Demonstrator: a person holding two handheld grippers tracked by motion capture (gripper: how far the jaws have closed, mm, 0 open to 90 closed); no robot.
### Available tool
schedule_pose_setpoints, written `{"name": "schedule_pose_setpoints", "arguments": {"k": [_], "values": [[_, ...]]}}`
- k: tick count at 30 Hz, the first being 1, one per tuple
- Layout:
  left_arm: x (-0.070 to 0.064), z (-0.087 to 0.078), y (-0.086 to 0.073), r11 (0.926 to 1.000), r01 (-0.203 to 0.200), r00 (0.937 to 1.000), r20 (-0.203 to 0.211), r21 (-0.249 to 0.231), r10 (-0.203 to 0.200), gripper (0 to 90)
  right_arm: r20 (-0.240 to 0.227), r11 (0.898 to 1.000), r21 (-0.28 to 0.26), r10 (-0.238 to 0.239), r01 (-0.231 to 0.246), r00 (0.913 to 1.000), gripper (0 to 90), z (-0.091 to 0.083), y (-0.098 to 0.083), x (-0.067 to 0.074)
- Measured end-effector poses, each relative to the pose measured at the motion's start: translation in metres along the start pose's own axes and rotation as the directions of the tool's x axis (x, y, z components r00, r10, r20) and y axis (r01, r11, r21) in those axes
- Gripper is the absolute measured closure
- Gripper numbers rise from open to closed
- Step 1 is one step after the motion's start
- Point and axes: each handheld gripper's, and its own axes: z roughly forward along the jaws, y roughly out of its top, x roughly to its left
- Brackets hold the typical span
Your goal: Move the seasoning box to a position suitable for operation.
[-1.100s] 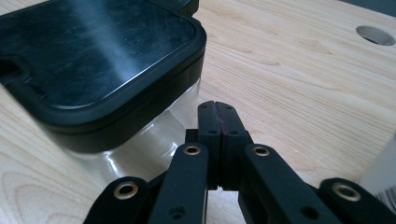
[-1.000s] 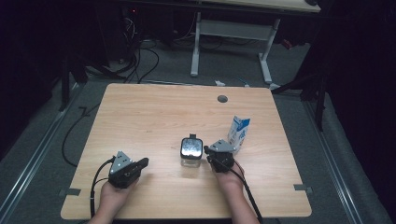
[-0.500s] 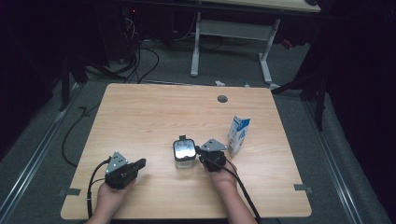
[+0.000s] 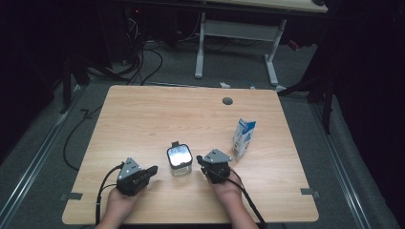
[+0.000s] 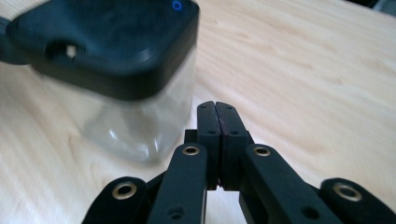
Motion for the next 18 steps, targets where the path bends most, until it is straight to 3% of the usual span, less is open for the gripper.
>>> {"name": "schedule_pose_setpoints", "arguments": {"k": [5, 10, 18], "values": [[-0.013, 0.016, 0.007, 0.9989, -0.046, 0.9989, 0.004, 0.007, 0.046, 87.6, 0.026, 1.0, 0.002, 0.028, -0.028, 0.9993, 89.0, -0.015, -0.018, -0.003], [-0.019, 0.025, 0.009, 0.9994, -0.034, 0.9993, 0.018, 0.01, 0.034, 88.3, 0.037, 0.999, 0.0, 0.038, -0.039, 0.9986, 88.7, -0.022, -0.024, -0.007], [-0.027, 0.025, 0.009, 0.9992, -0.039, 0.9987, 0.035, 0.004, 0.039, 89.4, 0.046, 1.0, 0.009, 0.025, -0.026, 0.9986, 88.0, -0.021, -0.027, -0.008]]}}
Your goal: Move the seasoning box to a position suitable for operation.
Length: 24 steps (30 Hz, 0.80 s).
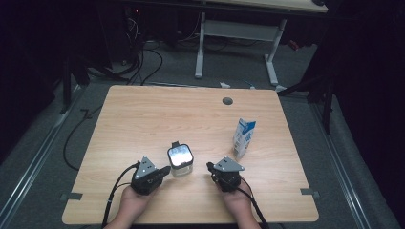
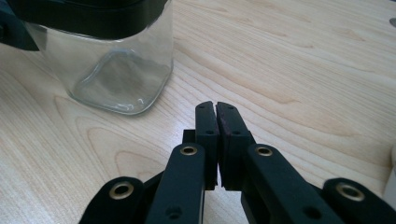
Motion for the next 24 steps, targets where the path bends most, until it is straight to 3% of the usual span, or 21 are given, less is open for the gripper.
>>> {"name": "schedule_pose_setpoints", "arguments": {"k": [16, 19, 24], "values": [[-0.024, 0.018, 0.009, 0.9998, -0.022, 0.9985, 0.051, 0.002, 0.022, 87.2, 0.007, 1.0, -0.013, 0.025, -0.025, 0.9997, 88.0, -0.005, -0.001, -0.009], [-0.022, 0.014, 0.008, 0.9996, -0.027, 0.9985, 0.049, -0.003, 0.027, 86.7, 0.006, 0.999, -0.016, 0.033, -0.033, 0.9994, 86.9, -0.006, -0.002, -0.011], [-0.006, -0.001, 0.009, 0.9999, -0.014, 0.9995, 0.027, -0.009, 0.014, 86.3, 0.0, 0.998, -0.014, 0.053, -0.053, 0.9986, 87.0, -0.005, -0.003, -0.013]]}}
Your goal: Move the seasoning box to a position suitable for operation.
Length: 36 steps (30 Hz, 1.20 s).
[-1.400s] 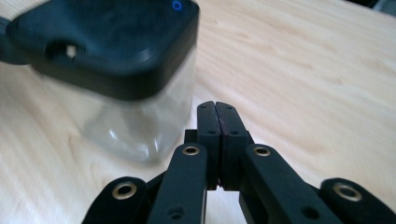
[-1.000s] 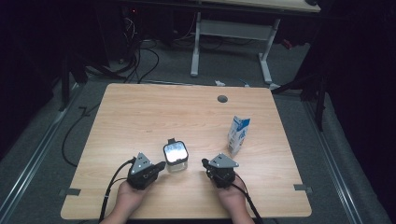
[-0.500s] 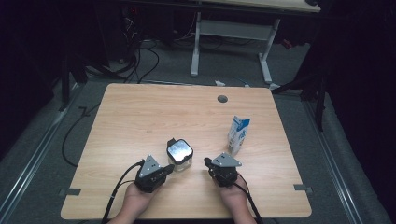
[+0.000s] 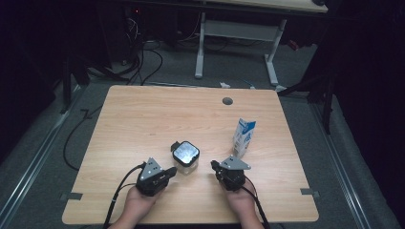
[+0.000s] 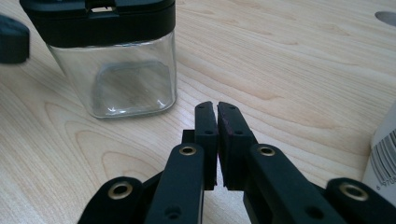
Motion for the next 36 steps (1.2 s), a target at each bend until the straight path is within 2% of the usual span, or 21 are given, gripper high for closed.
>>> {"name": "schedule_pose_setpoints", "arguments": {"k": [2, 6, 10, 13, 15, 22, 27, 31, 36], "values": [[0.011, -0.008, 0.005, 0.9996, 0.025, 0.9996, -0.015, -0.013, -0.026, 85.0, -0.004, 1.0, 0.004, 0.006, -0.006, 1.0, 87.0, 0.001, 0.0, 0.0], [0.019, -0.01, 0.011, 0.9999, 0.009, 0.9996, -0.028, -0.006, -0.01, 84.6, -0.003, 1.0, 0.007, 0.01, -0.01, 0.9999, 87.1, 0.001, 0.001, -0.001], [0.028, -0.01, 0.022, 0.9995, -0.011, 0.9986, -0.053, -0.029, 0.009, 85.8, -0.004, 1.0, 0.006, -0.001, 0.001, 1.0, 87.0, 0.0, 0.001, 0.0], [0.036, -0.008, 0.035, 0.9987, 0.01, 0.9988, -0.046, -0.05, -0.012, 87.0, -0.007, 1.0, 0.004, -0.003, 0.003, 1.0, 86.9, -0.001, 0.001, 0.0], [0.036, -0.008, 0.037, 0.9984, 0.008, 0.9988, -0.048, -0.056, -0.011, 87.2, -0.011, 1.0, 0.006, -0.003, 0.003, 0.9999, 86.9, -0.001, 0.001, 0.0], [0.037, 0.005, 0.064, 0.9987, -0.019, 0.9983, -0.056, -0.046, 0.016, 89.9, -0.017, 1.0, 0.002, -0.008, 0.008, 0.9998, 86.6, -0.001, 0.001, 0.001], [0.037, 0.012, 0.073, 0.9989, -0.022, 0.9982, -0.057, -0.042, 0.019, 89.9, -0.016, 1.0, 0.0, -0.008, 0.008, 0.9998, 86.3, -0.002, 0.001, 0.001], [0.035, 0.019, 0.077, 0.9984, -0.041, 0.9966, -0.073, -0.038, 0.038, 89.9, -0.02, 1.0, -0.005, -0.006, 0.005, 0.9998, 86.3, -0.001, 0.001, 0.0], [0.037, 0.026, 0.074, 0.9992, -0.037, 0.9963, -0.078, -0.012, 0.036, 90.0, -0.026, 1.0, -0.01, -0.006, 0.005, 0.9996, 86.3, -0.001, 0.001, 0.0]]}}
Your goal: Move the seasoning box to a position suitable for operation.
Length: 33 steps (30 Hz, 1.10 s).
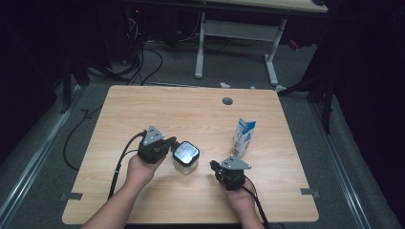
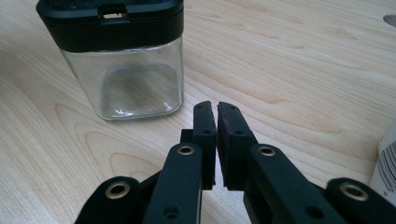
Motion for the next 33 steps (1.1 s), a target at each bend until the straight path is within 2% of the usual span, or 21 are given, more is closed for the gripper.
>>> {"name": "schedule_pose_setpoints", "arguments": {"k": [7, 14, 27, 33], "values": [[0.001, 0.0009, -0.0008, 1.0, -0.005, 1.0, 0.001, 0.003, 0.005, 90.0, -0.012, 1.0, 0.001, -0.005, 0.005, 0.9999, 86.5, 0.0007, 0.0, 0.0013], [0.002, 0.001, -0.0006, 1.0, 0.007, 0.9998, 0.017, -0.005, -0.007, 89.9, -0.015, 1.0, 0.001, 0.001, -0.001, 0.9999, 86.4, 0.0009, 0.0003, 0.0011], [0.0, 0.0014, -0.0011, 1.0, -0.009, 0.9999, 0.007, 0.0, 0.009, 90.0, -0.008, 0.999, 0.011, 0.038, -0.038, 0.9992, 86.2, 0.002, 0.0013, -0.0003], [0.0007, 0.0015, -0.0015, 1.0, -0.005, 0.9999, 0.01, -0.001, 0.005, 90.0, -0.01, 1.0, 0.003, 0.021, -0.021, 0.9997, 86.2, 0.0015, 0.0021, 0.0008]]}}
